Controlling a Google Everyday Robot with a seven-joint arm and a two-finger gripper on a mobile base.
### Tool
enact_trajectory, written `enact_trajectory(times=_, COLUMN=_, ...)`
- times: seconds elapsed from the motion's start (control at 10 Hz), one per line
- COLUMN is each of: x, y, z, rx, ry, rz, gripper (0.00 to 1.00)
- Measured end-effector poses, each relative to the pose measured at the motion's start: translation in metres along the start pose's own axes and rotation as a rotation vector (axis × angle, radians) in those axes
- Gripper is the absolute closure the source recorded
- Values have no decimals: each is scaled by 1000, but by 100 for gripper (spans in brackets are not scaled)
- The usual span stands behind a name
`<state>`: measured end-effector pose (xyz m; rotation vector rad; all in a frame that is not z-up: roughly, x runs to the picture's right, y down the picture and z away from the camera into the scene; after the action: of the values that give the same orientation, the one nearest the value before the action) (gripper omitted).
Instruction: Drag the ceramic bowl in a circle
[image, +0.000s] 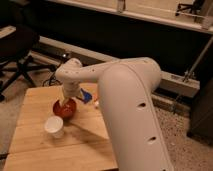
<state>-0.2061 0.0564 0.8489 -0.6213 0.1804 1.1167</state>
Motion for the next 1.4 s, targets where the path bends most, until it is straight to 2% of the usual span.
enact_trajectory(times=0.1, x=-15, y=5, z=-4, rx=4, ry=-38, rz=1, gripper=20)
enact_trajectory(times=0.3, x=-28, y=9, z=-7, rx=20, ry=-69, rz=1, gripper=20)
enact_trajectory(times=0.5, x=-27, y=8, z=2, rx=32, ry=-51, rz=-5, gripper=20)
enact_trajectory(times=0.7, x=-14, y=6, z=18, rx=30, ry=-8, rz=-18, gripper=20)
enact_trajectory(times=0.9, x=0, y=-14, z=29, rx=23, ry=21, rz=-5, gripper=20)
enact_trajectory(times=1.1, x=5, y=-29, z=37, rx=6, ry=29, rz=3, gripper=22)
enact_trajectory(times=1.3, x=10, y=-37, z=47, rx=-16, ry=42, rz=5, gripper=36)
enact_trajectory(times=1.4, x=12, y=-36, z=53, rx=-34, ry=50, rz=-1, gripper=47)
